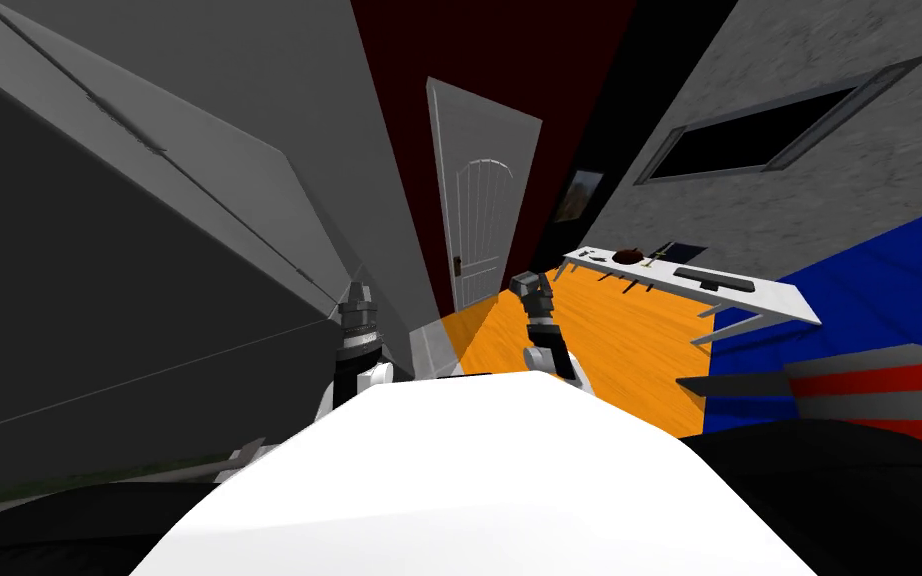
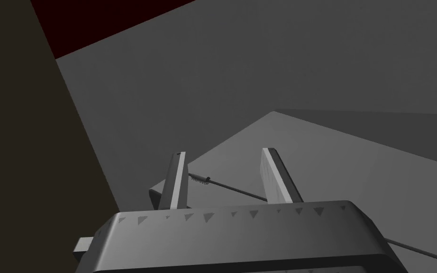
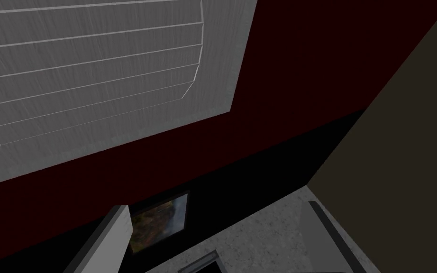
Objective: Pull the door open
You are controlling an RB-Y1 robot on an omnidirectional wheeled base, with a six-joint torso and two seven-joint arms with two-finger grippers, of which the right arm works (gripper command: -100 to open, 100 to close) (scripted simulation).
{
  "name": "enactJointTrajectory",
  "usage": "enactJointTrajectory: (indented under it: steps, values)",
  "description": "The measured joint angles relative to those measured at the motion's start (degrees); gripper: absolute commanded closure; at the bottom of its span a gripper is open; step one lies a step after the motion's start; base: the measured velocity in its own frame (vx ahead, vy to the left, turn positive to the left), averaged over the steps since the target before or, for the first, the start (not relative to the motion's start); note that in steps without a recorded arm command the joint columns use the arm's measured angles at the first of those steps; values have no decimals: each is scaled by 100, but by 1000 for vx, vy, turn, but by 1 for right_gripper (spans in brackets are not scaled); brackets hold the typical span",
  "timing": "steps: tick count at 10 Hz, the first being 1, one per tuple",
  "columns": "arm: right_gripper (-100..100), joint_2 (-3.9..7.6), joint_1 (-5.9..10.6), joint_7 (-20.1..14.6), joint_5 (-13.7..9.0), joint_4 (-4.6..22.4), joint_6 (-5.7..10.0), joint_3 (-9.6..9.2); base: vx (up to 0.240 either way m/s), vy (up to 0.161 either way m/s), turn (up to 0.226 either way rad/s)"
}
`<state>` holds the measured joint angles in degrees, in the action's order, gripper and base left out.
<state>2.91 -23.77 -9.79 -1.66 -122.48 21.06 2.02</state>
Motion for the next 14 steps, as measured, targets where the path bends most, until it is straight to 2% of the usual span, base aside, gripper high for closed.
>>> enactJointTrajectory:
  steps: [9, 11, 14]
  values:
    - [-100, 188, 332, -980, -540, 806, -32, 56, 94, -31, 134]
    - [-100, 184, 426, -1188, -651, 965, -80, 51, 93, -46, 144]
    - [-100, 242, 519, -1550, -852, 1236, -95, 73, 84, -39, 149]
